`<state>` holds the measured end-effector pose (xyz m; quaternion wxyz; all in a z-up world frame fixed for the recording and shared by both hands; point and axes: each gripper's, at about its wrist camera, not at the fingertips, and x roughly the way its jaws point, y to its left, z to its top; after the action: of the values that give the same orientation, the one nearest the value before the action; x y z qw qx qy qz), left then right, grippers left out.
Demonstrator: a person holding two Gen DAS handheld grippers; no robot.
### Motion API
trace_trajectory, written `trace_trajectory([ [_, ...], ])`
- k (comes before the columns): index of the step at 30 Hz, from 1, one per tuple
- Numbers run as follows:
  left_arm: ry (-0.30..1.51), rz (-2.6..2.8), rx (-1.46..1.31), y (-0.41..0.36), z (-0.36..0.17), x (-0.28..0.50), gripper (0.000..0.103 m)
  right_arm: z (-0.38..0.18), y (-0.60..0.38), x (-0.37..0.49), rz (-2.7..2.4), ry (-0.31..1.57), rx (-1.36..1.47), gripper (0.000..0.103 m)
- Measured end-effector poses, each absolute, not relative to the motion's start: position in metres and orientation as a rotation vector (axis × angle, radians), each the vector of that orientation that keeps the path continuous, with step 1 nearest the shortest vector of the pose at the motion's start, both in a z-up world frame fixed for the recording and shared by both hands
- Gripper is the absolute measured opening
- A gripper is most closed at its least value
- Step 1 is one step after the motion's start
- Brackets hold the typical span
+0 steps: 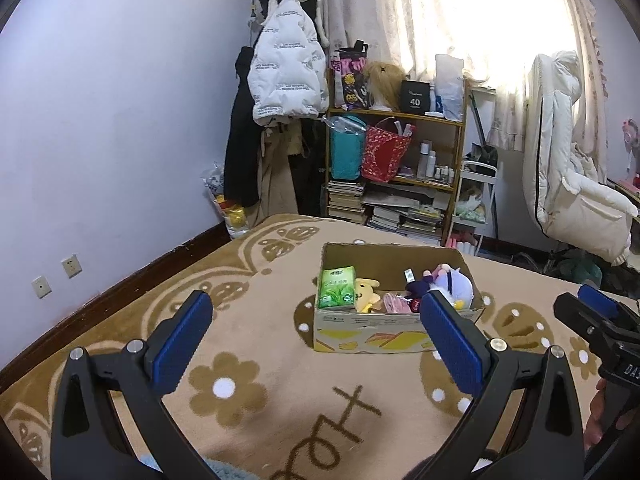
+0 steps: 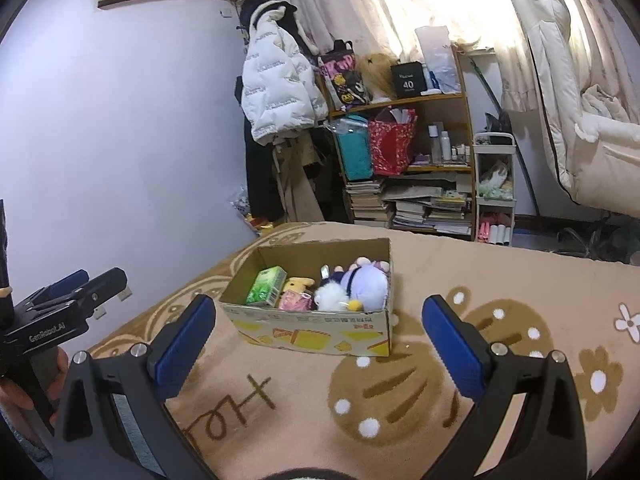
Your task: Organize soft objects
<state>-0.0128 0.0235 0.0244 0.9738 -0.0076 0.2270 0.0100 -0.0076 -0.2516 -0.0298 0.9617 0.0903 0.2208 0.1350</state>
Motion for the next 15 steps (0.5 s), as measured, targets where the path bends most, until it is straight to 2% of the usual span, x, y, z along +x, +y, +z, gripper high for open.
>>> trace_trajectory([
  [15, 0.520, 0.006, 0.075, 0.003, 0.004, 0.005, 0.103, -0.046, -0.246, 0.005, 0.219, 0.519, 0.146, 0.103],
])
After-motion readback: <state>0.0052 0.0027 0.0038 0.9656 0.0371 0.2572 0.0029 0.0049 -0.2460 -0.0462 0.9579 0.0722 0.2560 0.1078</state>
